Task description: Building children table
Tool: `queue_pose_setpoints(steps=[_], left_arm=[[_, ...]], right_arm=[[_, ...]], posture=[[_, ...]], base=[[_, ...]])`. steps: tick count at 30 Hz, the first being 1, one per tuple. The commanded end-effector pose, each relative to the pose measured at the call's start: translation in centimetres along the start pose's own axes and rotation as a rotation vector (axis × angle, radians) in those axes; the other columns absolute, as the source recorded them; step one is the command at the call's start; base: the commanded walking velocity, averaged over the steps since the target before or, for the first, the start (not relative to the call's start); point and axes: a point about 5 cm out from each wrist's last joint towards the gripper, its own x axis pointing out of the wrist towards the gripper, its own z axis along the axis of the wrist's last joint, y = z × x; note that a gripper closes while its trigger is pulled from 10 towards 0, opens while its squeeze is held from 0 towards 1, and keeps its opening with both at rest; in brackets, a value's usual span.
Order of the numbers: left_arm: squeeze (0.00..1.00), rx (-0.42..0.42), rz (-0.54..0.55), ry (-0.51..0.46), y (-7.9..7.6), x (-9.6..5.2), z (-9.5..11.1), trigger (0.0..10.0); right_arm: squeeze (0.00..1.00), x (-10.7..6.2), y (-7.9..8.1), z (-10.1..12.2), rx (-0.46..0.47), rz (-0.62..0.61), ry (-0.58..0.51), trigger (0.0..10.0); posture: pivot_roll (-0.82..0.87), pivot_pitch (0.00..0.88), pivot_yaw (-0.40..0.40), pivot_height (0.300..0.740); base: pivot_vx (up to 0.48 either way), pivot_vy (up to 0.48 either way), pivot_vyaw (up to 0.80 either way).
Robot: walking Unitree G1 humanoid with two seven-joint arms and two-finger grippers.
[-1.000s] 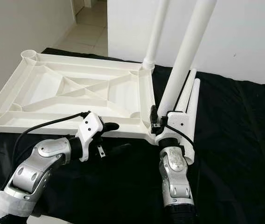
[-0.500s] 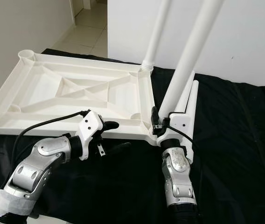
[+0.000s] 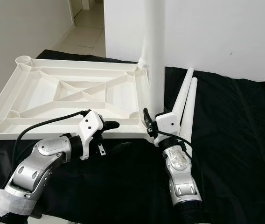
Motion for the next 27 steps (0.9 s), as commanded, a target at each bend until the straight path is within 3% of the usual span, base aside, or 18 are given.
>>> queue_pose_setpoints(steps=[1,3,6,11,18,27], left_arm=[[0.00,0.000,0.064,0.011,0.3,0.1,-0.2,10.0],[0.00,0.001,0.063,0.010,0.3,0.1,-0.2,10.0],[0.00,0.002,0.062,0.011,0.3,0.1,-0.2,10.0],[0.00,0.004,0.059,0.012,0.3,0.0,-0.1,10.0],[0.00,0.007,0.054,0.013,0.3,0.1,-0.1,10.0],[0.00,0.006,0.054,0.014,0.4,0.0,-0.1,10.0]], right_arm=[[0.00,-1.4,0.2,-2.9,0.080,-0.021,0.162,10.0],[0.00,-1.5,-0.2,-3.0,0.160,-0.076,0.161,10.0],[0.00,-1.8,-0.4,-3.0,0.201,-0.106,0.149,10.0],[0.00,-2.8,0.1,-2.9,0.162,-0.088,0.109,10.0],[0.00,-3.7,0.2,-3.1,0.198,-0.088,0.093,10.0],[0.00,-4.0,-0.5,-4.7,0.260,-0.180,0.180,10.0]], posture=[[-0.02,0.070,-0.020,0.740],[-0.02,0.069,-0.019,0.740],[-0.02,0.069,-0.019,0.740],[-0.02,0.069,-0.012,0.740],[-0.02,0.074,-0.006,0.740],[-0.02,0.076,-0.001,0.740]], base=[[0.000,0.000,0.00],[0.000,0.000,0.00],[0.000,0.000,0.00],[0.000,0.000,0.00],[0.000,0.000,0.00],[0.000,0.000,0.00]])
